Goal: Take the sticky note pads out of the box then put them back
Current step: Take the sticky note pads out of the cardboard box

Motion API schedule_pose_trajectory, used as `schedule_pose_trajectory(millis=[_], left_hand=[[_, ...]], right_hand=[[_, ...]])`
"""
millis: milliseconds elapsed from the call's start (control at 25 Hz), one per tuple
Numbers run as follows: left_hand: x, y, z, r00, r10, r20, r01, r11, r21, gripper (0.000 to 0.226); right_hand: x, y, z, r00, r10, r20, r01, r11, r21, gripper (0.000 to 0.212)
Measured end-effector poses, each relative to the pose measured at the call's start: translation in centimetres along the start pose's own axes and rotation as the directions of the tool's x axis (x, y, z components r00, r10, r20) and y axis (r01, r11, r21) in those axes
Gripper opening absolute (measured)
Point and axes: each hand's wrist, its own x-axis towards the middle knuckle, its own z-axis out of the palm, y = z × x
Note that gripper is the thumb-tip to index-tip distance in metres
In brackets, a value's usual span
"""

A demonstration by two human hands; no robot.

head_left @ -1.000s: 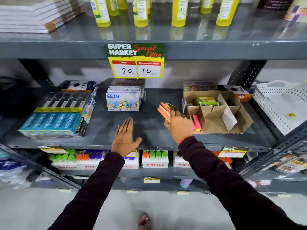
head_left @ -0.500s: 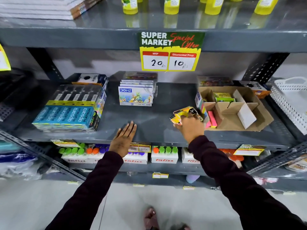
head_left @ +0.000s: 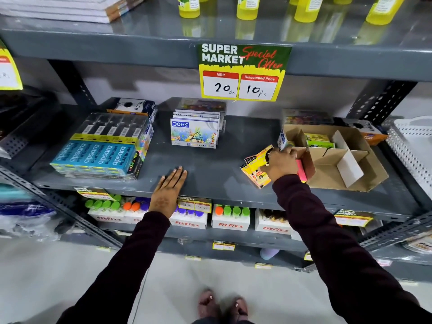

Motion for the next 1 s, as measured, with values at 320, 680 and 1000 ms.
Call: schedule_pose_trajectory(millis=[320,680,1000], left_hand=[[-0.1,-0.1,0.4,0.999,-0.021,-0.036,0.018,0.998,-0.067,0.077],[0.1,-0.7,0.6,1.000,-0.003,-0.021,0.003,1.000,-0.020,0.090],[-0.2,-0.4,1.1,0.989,-0.003,-0.148,0.008,1.000,0.028,0.076]], right_hand=[[-1.0,-6.3,0.2,0.944,-0.276,-0.179,0.300,0.946,0.123,0.030],[-0.5,-11.3,8.1,0.822,-0.563,0.079,0.559,0.826,0.074,0.053],[0.3,-3.0,2.2,0.998,0.066,-0.010,-0.066,0.997,0.037,0.062]])
